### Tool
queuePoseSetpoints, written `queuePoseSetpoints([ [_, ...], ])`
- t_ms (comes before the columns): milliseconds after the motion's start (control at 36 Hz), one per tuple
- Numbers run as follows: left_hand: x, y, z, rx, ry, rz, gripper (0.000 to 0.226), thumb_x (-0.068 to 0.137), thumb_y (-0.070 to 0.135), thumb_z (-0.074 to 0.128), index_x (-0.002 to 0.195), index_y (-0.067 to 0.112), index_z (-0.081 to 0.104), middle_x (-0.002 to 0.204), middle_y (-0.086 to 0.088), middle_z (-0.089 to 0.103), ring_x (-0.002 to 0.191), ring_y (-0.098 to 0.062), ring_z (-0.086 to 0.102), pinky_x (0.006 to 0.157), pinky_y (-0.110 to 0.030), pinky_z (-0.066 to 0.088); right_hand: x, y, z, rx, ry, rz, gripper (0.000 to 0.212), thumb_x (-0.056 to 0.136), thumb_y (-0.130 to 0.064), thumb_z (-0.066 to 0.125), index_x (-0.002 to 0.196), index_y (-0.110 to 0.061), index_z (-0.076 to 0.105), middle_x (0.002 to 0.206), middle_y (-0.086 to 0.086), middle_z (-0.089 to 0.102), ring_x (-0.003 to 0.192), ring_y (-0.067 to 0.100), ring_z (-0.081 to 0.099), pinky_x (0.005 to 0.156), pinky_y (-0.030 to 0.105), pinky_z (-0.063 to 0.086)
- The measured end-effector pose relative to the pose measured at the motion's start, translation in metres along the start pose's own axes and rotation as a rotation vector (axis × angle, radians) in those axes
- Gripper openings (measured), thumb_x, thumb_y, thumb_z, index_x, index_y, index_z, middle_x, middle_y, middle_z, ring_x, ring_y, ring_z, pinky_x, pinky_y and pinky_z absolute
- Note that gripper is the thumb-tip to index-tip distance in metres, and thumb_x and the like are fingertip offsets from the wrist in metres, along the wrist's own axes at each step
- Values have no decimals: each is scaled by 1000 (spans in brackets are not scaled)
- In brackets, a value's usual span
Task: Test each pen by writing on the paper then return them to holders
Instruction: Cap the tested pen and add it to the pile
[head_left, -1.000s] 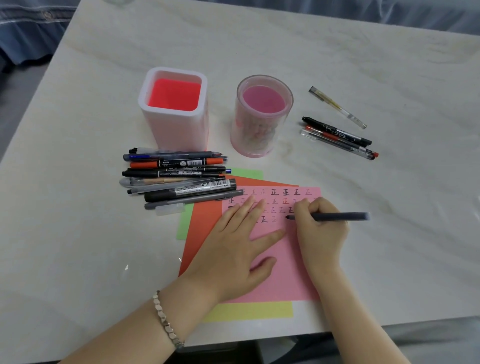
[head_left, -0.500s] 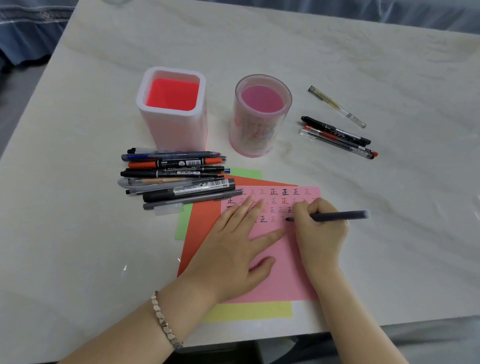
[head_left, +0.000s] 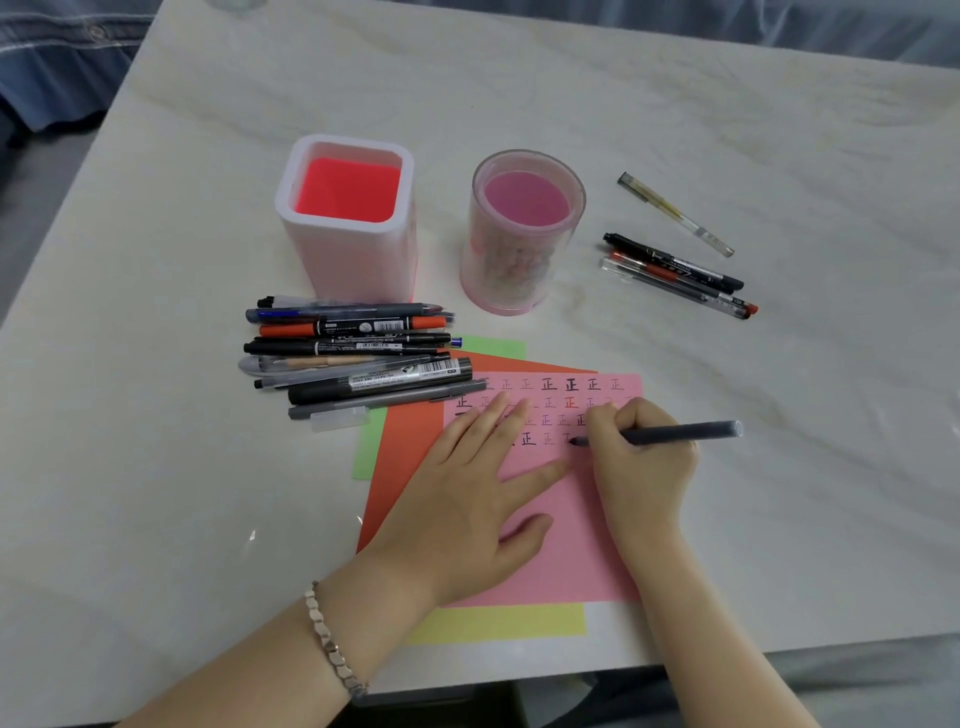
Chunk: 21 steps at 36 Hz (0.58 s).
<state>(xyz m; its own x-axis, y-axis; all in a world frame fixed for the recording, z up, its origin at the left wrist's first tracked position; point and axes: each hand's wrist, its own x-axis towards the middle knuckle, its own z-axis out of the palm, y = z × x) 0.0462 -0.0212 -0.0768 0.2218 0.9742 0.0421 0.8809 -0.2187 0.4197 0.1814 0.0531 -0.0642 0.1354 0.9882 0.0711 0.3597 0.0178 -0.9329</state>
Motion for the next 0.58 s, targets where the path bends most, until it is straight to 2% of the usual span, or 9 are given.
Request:
queuePoseSetpoints([
  [111,0,0,0,3,3,4,45,88,46,39,132,39,48,150,-13,31,141,-26,18,112,-37,9,1,0,0,-19,-7,15,39,74,1,59,46,-12,35,40,-8,37,42,4,34,44,12,28],
  [306,-1,-1,1,6,8,9,46,88,46,39,132,39,48,150,-13,30,142,-26,18,112,-39,11,-1,-1,0,-25,28,17,29,66,-15,52,46,-15,31,42,-6,33,44,7,29,43,16,25],
  [389,-1,-1,2,15,16,13,45,88,46,40,132,40,49,150,-13,31,141,-26,19,112,-39,11,-1,-1,-1,-2,54,22,30,65,-13,52,45,-17,30,41,-7,31,44,7,28,44,18,25],
  [500,-1,-2,4,1,24,19,44,88,46,40,131,40,49,150,-13,30,142,-26,18,111,-40,13,0,0,-2,25,73,29,37,72,-3,55,47,-16,30,39,-10,31,42,4,29,44,13,26],
  [583,-1,-2,5,0,31,33,44,88,46,41,130,39,50,150,-13,31,141,-25,18,111,-40,13,1,0,-3,62,110,31,39,76,-3,55,47,-17,31,38,-12,33,42,3,31,44,11,28],
])
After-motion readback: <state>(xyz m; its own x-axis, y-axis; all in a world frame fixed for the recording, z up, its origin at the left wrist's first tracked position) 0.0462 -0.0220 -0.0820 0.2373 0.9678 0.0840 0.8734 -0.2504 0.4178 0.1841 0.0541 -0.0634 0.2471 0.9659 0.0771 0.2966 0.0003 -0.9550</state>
